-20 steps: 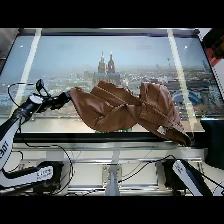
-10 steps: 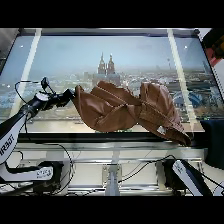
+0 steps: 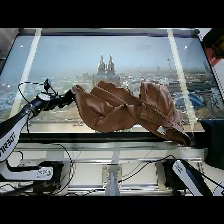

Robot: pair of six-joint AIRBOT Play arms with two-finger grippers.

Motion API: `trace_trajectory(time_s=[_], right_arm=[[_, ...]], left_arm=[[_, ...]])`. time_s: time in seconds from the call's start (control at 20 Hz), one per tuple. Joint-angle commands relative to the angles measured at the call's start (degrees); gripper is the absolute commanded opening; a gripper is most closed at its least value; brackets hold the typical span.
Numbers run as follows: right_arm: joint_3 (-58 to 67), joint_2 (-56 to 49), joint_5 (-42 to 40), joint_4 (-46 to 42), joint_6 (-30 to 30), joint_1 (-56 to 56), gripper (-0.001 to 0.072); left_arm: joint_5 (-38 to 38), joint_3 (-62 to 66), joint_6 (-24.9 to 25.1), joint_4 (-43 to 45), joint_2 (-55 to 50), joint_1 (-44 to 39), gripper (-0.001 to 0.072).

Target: Fold the clothes and pants, and hang the long-sleeved shirts on hangers.

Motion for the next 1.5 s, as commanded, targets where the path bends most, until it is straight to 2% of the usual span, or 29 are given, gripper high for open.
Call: trace_trajectory(time_s=[0.0,0.15,0.25,0.45,0.6,0.75,0.85,0.95,1.05,1.1,1.15,1.2,1.25,1.35,1.4,1.45], right_arm=[[0.0,-0.3,2.5,-0.4,-0.2,0.0,0.0022],[0.0,-2.4,3.1,-0.6,-0.2,0.0,0.0022],[0.0,-4.3,6.8,-0.5,-0.3,0.0,0.0022],[-0.4,-4.3,8.6,-2.3,-1.3,0.0,0.0022],[-1.9,-3.5,9.5,-2.1,-3.8,0.0,0.0022],[-10.0,-1.6,12.1,-1.2,-6.9,0.0,0.0022],[-15.8,-0.3,15.6,-0.7,-12.9,0.0,0.0023],[-19.5,0.1,18.3,-0.2,-15.9,0.0,0.0023],[-21.9,0.0,18.0,-0.2,-15.8,0.0,0.0025],[-22.9,0.0,16.9,-0.2,-15.5,0.0,0.0058],[-24.0,-0.1,16.1,-0.2,-14.3,0.0,0.0164],[-25.5,-0.6,15.8,-0.2,-11.7,0.0,0.0335],[-27.2,-1.3,15.9,-0.2,-9.1,0.0,0.0394],[-31.6,-3.3,17.9,0.2,-5.6,0.0,0.0394],[-33.7,-4.1,19.3,1.2,-6.8,0.0,0.0389],[-35.6,-4.3,21.2,4.4,-11.5,0.0,0.0385]], left_arm=[[1.0,2.1,2.8,-0.4,1.8,0.3,0.0032],[3.9,7.3,4.7,-0.3,5.8,1.1,0.0032],[7.4,10.7,4.7,1.1,9.3,1.7,0.0032],[12.2,13.7,4.6,9.7,17.3,4.4,0.0031],[12.3,13.7,4.6,17.2,22.1,7.9,0.0031],[11.7,13.7,4.6,17.9,23.7,12.1,0.0031],[9.7,13.7,4.6,19.1,23.7,15.4,0.0030],[4.9,13.7,4.6,24.3,23.7,19.0,0.0030],[-0.8,13.7,4.6,27.2,23.7,22.4,0.0030],[-3.0,13.7,4.6,27.3,23.7,23.9,0.0030],[-4.2,13.7,4.6,27.3,23.7,25.0,0.0031],[-4.9,13.7,4.6,27.3,23.7,25.7,0.0031],[-5.1,13.7,4.6,27.3,23.7,25.8,0.0031],[-5.1,13.7,4.6,27.3,23.7,25.7,0.0031],[-5.1,13.7,4.6,27.3,23.7,25.6,0.0031],[-5.0,13.7,4.6,27.3,23.6,25.6,0.0031]])
